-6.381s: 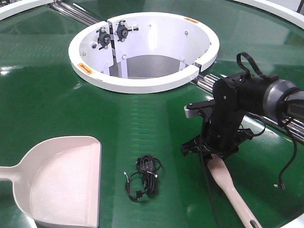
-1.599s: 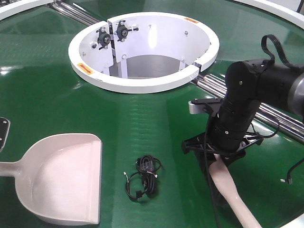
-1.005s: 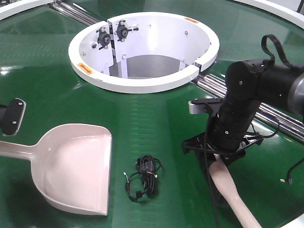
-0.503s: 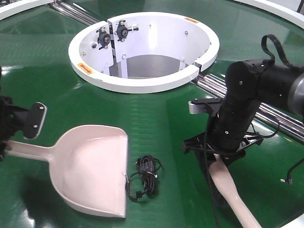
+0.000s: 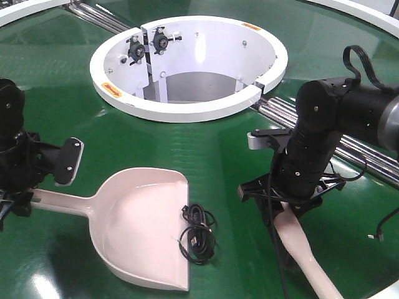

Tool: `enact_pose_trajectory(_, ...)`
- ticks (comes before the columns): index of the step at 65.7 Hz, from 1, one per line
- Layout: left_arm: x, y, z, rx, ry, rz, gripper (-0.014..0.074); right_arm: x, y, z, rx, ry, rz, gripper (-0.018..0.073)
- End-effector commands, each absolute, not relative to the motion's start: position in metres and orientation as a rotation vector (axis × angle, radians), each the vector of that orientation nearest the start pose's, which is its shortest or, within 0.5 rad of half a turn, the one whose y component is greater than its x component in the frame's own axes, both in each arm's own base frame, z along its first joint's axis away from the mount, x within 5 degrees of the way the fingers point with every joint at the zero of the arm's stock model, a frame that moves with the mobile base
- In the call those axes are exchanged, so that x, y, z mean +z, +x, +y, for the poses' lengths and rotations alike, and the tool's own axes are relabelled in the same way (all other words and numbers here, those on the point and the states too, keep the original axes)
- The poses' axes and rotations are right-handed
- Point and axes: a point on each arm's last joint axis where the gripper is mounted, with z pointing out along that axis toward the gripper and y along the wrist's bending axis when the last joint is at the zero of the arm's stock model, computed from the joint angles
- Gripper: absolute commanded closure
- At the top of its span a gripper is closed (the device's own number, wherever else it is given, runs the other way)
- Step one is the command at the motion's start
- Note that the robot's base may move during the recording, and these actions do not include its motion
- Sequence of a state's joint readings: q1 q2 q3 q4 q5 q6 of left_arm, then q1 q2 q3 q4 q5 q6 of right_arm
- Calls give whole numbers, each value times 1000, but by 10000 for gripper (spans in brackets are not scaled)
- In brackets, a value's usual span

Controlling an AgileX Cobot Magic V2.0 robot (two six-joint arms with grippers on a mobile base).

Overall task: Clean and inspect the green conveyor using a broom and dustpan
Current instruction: 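Slide the dustpan with the left gripper up against the black cable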

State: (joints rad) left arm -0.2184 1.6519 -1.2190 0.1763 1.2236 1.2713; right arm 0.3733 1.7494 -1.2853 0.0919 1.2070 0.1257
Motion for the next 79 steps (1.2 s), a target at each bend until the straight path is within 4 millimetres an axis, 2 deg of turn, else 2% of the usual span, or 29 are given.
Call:
enact_pose_trajectory(1,263,296,-61,216,2221,2256,620,256,301,125,166,-325,3081,564)
enact_pose_trajectory(24,263,296,-72,169,2202,2213,620,256,301,125,165,-326,3083,565)
enact_pose_trajectory(79,263,295,-73,161,2199,2214,620,256,301,125,165,-326,3083,565)
